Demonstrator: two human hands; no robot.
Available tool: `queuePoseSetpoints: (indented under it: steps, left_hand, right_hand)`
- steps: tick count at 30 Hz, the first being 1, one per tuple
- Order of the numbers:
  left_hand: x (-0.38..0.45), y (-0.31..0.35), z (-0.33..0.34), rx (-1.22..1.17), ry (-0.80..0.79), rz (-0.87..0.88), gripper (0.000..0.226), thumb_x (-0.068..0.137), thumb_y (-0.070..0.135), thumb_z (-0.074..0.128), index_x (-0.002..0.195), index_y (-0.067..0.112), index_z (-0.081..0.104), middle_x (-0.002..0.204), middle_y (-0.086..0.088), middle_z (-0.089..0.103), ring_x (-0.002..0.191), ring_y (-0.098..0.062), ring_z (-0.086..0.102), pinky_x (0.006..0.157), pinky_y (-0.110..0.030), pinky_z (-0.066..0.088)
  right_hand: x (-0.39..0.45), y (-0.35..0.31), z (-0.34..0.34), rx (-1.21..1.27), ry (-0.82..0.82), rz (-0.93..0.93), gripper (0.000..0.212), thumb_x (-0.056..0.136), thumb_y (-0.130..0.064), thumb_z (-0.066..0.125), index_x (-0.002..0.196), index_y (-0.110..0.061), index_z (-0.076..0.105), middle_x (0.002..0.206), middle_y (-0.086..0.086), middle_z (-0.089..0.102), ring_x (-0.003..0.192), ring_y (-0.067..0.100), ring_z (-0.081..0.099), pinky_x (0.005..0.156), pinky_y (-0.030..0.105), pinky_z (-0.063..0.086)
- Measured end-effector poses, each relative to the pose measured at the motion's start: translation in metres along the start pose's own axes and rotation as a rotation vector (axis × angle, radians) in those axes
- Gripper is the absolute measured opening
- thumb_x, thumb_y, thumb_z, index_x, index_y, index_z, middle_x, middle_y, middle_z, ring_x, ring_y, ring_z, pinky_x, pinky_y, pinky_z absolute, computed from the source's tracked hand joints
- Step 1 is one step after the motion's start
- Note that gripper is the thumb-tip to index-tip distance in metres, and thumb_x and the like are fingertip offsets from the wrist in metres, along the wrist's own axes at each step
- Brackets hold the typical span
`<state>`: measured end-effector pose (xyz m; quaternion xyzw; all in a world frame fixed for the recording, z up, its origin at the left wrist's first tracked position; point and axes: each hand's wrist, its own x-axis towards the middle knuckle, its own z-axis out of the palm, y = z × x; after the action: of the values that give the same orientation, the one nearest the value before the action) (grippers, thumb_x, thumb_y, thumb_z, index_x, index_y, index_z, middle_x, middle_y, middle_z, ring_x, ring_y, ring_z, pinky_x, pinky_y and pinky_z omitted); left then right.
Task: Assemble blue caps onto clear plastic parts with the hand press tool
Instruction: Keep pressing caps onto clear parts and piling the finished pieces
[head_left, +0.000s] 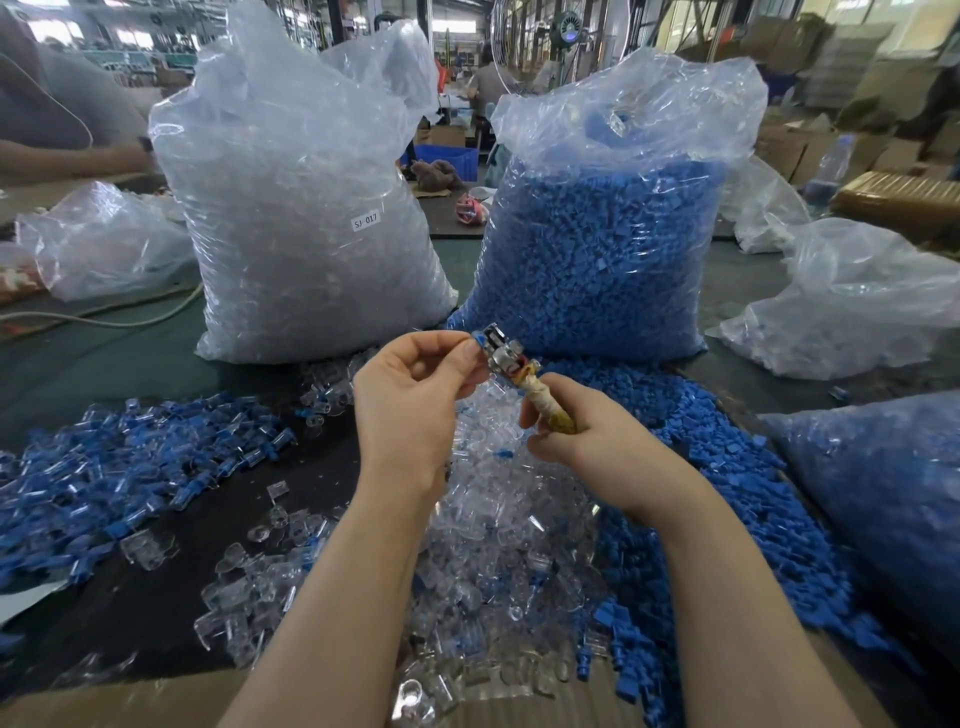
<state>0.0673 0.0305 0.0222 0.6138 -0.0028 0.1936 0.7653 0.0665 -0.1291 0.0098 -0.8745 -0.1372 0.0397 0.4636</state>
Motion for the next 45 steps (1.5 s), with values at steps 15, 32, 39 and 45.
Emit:
queuePoseSetpoints:
  steps: [15, 32, 39, 45]
  left_hand:
    - [0.000, -0.001, -0.001, -0.006, -0.002, -0.027, 0.012, 0.085, 0.000, 0.070, 0.081, 0.011, 0.069, 0.067, 0.002, 0.073, 0.063, -0.008, 0.070, 0.061, -0.016, 0.053]
    - [0.038, 0.002, -0.074, -0.719, 0.672, -0.464, 0.011, 0.099, 0.006, 0.053, 0.089, 0.008, 0.058, 0.083, -0.003, 0.068, 0.066, -0.009, 0.069, 0.061, -0.020, 0.058]
    - [0.038, 0.004, -0.110, -1.105, 0.902, -0.339, 0.032, 0.106, 0.015, 0.033, 0.122, 0.006, 0.059, 0.101, -0.008, 0.069, 0.102, -0.015, 0.069, 0.081, -0.024, 0.058]
    - [0.040, 0.002, -0.096, -0.212, 0.336, -0.509, 0.012, 0.096, 0.016, 0.058, 0.106, 0.016, 0.066, 0.073, 0.008, 0.071, 0.060, -0.002, 0.064, 0.053, -0.017, 0.050]
  right_hand:
    - [0.001, -0.004, 0.005, -0.128, 0.061, -0.007, 0.016, 0.078, -0.002, 0.052, 0.081, -0.018, 0.053, 0.060, -0.006, 0.049, 0.050, 0.005, 0.040, 0.047, 0.023, 0.034]
    - [0.004, 0.022, -0.010, -0.533, 0.290, 0.384, 0.010, 0.094, -0.024, 0.046, 0.103, -0.026, 0.045, 0.081, -0.002, 0.054, 0.075, 0.025, 0.053, 0.065, 0.036, 0.042]
    - [0.000, 0.032, -0.009, -0.577, 0.325, 0.672, 0.020, 0.091, -0.019, 0.054, 0.105, -0.008, 0.046, 0.085, 0.007, 0.052, 0.067, 0.023, 0.048, 0.063, 0.034, 0.039]
    - [0.000, 0.035, -0.007, -0.648, 0.317, 0.666, 0.014, 0.090, -0.019, 0.057, 0.095, -0.013, 0.046, 0.099, 0.010, 0.056, 0.067, 0.023, 0.046, 0.064, 0.034, 0.039]
